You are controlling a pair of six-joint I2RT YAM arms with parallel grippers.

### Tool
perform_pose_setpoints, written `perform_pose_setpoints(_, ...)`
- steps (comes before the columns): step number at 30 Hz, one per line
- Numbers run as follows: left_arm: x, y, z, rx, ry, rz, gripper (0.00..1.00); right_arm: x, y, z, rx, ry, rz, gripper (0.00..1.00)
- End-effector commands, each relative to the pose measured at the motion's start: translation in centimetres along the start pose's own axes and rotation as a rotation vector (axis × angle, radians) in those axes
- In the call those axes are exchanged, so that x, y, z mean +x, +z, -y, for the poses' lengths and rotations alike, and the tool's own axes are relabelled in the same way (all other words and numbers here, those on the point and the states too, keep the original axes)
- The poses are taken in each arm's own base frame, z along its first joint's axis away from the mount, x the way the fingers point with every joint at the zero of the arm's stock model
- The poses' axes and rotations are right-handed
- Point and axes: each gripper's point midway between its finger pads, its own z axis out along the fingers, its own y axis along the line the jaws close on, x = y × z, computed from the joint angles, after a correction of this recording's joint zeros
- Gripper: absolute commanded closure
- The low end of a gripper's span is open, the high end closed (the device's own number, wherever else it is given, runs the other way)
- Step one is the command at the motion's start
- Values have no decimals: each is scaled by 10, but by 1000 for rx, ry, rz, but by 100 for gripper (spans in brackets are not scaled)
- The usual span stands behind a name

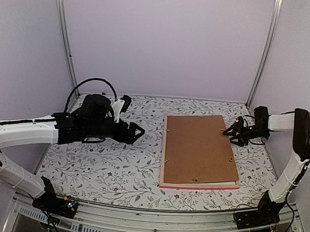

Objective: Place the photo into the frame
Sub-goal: Place the backboard on the frame body.

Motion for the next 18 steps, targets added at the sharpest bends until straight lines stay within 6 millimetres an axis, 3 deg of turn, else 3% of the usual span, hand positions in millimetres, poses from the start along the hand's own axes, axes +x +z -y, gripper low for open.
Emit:
perform_pose_setpoints(1, 0, 6, -4, -2, 8, -1, 8, -4, -2, -7, 91, -74, 25, 39)
perform_pose_setpoints(8, 3, 10, -5, -6, 9, -13, 8, -3, -5, -3, 190, -103, 49, 33)
perform_pose_setpoints(18, 9, 16, -6, -7, 9, -30, 8, 13, 14, -13, 224, -204, -21, 26)
